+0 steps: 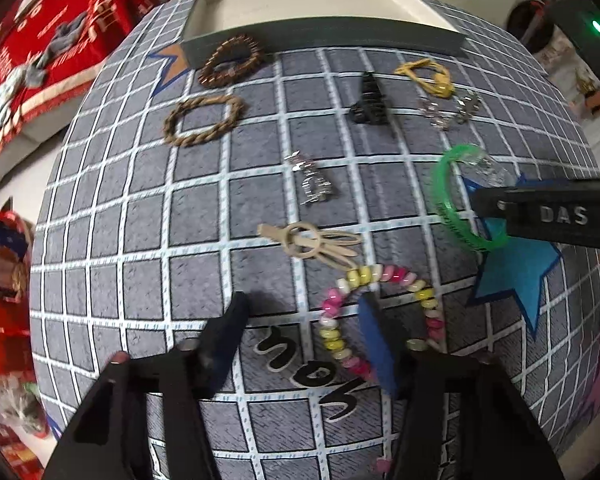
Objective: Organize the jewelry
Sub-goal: 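Grasp the pink-and-yellow beaded bracelet with the left tool while the right tool grasps the green bangle, then carry the beaded bracelet with the left tool while the right tool carries the green bangle into the tray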
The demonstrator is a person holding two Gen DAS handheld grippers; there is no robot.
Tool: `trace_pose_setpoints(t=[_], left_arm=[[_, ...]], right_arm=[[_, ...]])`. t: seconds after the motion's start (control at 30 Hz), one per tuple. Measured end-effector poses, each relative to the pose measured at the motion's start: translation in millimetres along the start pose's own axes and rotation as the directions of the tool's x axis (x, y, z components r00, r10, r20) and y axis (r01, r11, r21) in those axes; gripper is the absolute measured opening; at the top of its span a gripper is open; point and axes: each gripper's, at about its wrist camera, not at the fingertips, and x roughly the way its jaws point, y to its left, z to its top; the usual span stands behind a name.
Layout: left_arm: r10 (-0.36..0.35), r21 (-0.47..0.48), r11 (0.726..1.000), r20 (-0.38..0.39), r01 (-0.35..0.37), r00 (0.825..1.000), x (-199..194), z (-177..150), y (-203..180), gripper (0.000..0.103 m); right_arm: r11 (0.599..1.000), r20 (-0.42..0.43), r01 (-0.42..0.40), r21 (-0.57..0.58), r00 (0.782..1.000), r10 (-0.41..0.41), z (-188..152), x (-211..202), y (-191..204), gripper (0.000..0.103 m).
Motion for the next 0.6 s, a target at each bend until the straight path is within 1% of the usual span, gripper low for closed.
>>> trace_pose_setpoints(t=[0.07,0.1,0.13,0.17,0.23,0.27,0.3,0.47,0.6], left_arm=[[-0.011,0.028,1.000,0.005,0.011,1.000,-2,2,-13,0.040],[-0.015,0.045,0.999,0.008,0.015,1.000,-1,3,-16,0.034],[-0.023,0.063,0.998,0.011,0.022,1.000,-1,4,-22,0.025],[-0.027,0.070,0.997,0.011,0.026,1.000,2,7,-26,0.024],[-0.073,0.064,0.995,0.006,0.072,0.997,3,10,-30,0.024],[-0.088,0.056,0.995,0.003,0.087,0.996,4,10,-32,0.024],[-0.103,0.047,0.994,0.003,0.102,0.995,2,10,-31,0.024],[-0.160,0.004,0.987,0.027,0.160,0.987,-1,15,-25,0.024],[-0.193,0.012,0.981,0.079,0.193,0.978,-12,17,-34,0.024]], right_arm=[[1.000,0.003,-0.002,-0.007,1.000,0.002,1,3,5,0.053],[1.000,0.005,-0.002,-0.009,1.000,0.002,0,1,10,0.047],[1.000,0.007,-0.002,-0.008,1.000,0.002,-1,0,13,0.040],[1.000,0.007,-0.005,-0.005,1.000,0.005,-2,-3,13,0.036],[1.000,0.011,-0.010,0.001,1.000,0.010,-5,-8,11,0.017],[1.000,0.016,-0.018,0.009,1.000,0.018,-5,-7,11,0.011],[1.000,0.019,-0.026,0.016,1.000,0.025,-9,-11,7,0.008],[0.994,0.041,-0.082,0.068,0.996,0.079,-18,-20,-17,0.009],[0.985,0.065,-0.136,0.101,0.989,0.130,-24,-22,-36,0.009]])
